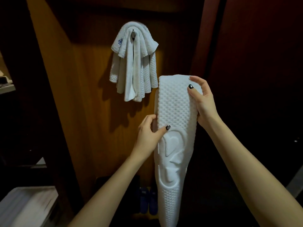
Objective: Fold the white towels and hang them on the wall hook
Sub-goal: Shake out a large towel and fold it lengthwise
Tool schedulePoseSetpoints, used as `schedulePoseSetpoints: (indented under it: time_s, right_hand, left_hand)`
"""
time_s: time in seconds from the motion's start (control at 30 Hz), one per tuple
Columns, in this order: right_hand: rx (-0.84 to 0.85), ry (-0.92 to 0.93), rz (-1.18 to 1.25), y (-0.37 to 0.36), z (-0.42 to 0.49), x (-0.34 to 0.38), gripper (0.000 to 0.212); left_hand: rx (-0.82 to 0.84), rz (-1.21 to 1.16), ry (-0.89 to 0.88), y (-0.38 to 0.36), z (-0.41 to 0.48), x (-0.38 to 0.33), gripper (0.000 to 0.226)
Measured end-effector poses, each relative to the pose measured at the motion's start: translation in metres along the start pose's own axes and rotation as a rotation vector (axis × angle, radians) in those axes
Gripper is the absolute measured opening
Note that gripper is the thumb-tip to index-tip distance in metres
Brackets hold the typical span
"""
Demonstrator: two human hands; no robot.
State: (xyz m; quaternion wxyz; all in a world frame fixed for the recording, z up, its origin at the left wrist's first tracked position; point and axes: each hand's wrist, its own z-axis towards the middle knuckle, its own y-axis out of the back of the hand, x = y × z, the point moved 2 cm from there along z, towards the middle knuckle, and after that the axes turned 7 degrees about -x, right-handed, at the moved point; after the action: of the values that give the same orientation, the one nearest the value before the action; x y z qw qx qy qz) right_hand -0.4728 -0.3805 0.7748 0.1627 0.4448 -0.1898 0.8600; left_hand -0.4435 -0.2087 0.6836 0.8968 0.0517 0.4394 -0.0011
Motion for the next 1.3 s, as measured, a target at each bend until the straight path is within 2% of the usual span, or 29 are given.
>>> schedulePoseSetpoints:
  time_s: [0.1, 0.27, 0.4, 0.47, 0.6, 0.83, 1.0, 1.17, 1.3]
  right_hand:
    - [0.054, 0.020, -0.064, 0.000, 0.003, 0.001, 0.021]
    - [0.107, 0.195, -0.256, 0.010, 0.007, 0.003, 0.021]
    - [0.053, 0.224, -0.293, 0.010, 0.011, 0.001, 0.019]
    - [-0.021, 0.178, -0.277, 0.009, 0.014, -0.001, 0.023]
    - [-0.060, -0.111, -0.187, 0.004, -0.002, -0.014, 0.047]
    - [0.115, -0.153, -0.113, 0.013, -0.073, -0.041, 0.067]
    - [-0.004, -0.084, 0.056, 0.007, -0.086, -0.042, 0.040]
    - [0.075, -0.014, 0.047, -0.005, -0.079, -0.029, 0.042]
    - [0.057, -0.035, 0.081, -0.006, -0.066, -0.022, 0.036]
  left_hand:
    - [0.005, -0.141, 0.077, 0.005, 0.007, -0.001, 0.010]
    - [0.172, -0.302, 0.100, 0.014, 0.014, -0.002, 0.011]
    - [0.231, -0.369, 0.091, 0.018, 0.016, -0.009, 0.008]
    - [0.198, -0.392, 0.085, 0.016, 0.017, -0.015, 0.004]
    - [0.068, -0.397, 0.069, 0.014, 0.023, -0.027, 0.008]
    - [-0.042, -0.362, 0.096, 0.017, 0.031, -0.029, 0.013]
    - [-0.071, -0.407, 0.153, 0.019, 0.032, -0.026, 0.010]
    - [-0.062, -0.436, 0.238, 0.016, 0.034, -0.035, 0.008]
    - [0.013, -0.358, 0.253, 0.022, 0.042, -0.035, 0.018]
